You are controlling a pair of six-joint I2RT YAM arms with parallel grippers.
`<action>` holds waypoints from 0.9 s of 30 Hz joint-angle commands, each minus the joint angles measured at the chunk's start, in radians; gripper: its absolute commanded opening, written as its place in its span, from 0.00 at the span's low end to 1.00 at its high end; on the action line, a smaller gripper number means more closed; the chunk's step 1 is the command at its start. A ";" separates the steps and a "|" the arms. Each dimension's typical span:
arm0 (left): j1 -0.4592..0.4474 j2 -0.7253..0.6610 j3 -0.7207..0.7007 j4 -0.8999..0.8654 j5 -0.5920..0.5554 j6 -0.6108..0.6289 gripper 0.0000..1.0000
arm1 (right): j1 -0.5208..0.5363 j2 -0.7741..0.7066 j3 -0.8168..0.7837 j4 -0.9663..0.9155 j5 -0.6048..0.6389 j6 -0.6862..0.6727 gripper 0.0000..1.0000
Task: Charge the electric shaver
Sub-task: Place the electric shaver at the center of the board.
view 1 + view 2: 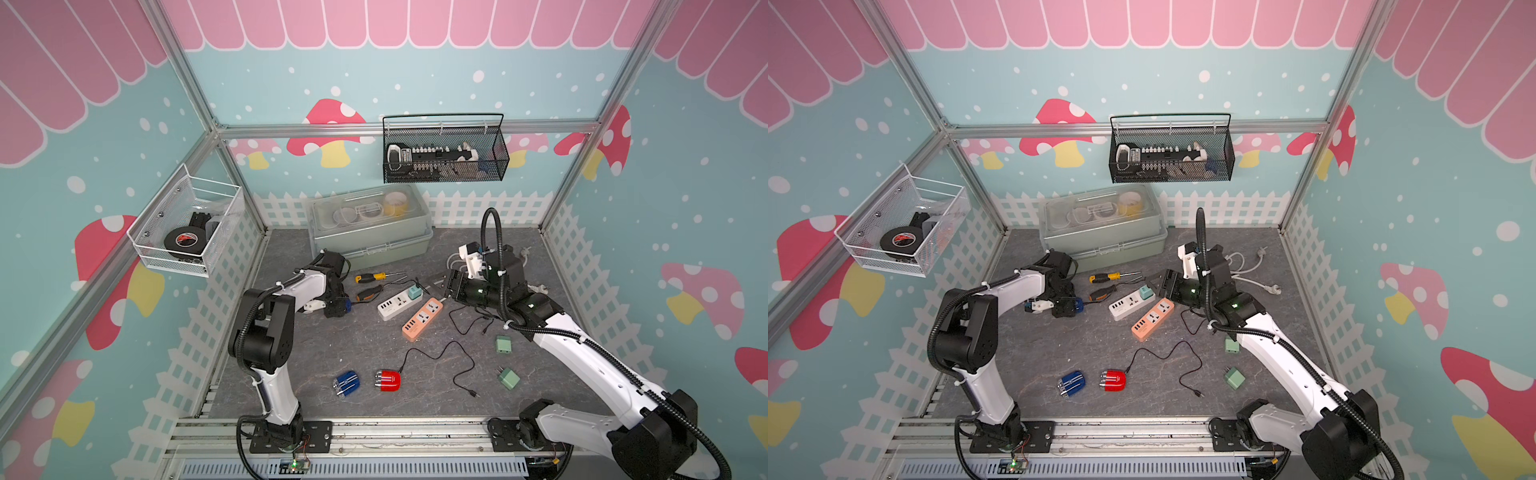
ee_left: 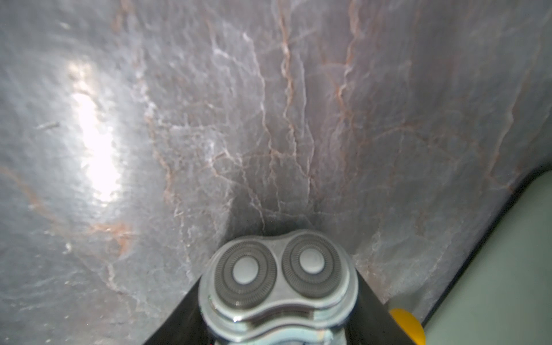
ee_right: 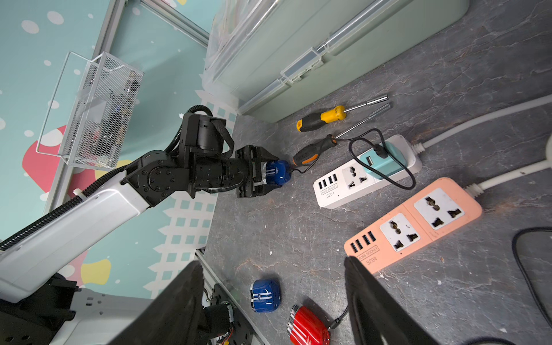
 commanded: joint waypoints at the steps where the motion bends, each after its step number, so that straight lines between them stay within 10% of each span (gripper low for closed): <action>1: 0.003 0.025 0.010 -0.020 -0.032 0.014 0.52 | -0.002 -0.031 -0.015 -0.035 0.030 -0.019 0.75; 11: 0.014 -0.084 -0.003 0.008 -0.013 0.128 0.80 | -0.032 -0.074 -0.004 -0.236 0.165 -0.057 0.75; 27: -0.030 -0.311 -0.054 -0.099 0.078 0.526 0.84 | -0.046 -0.183 -0.112 -0.852 0.292 -0.154 0.55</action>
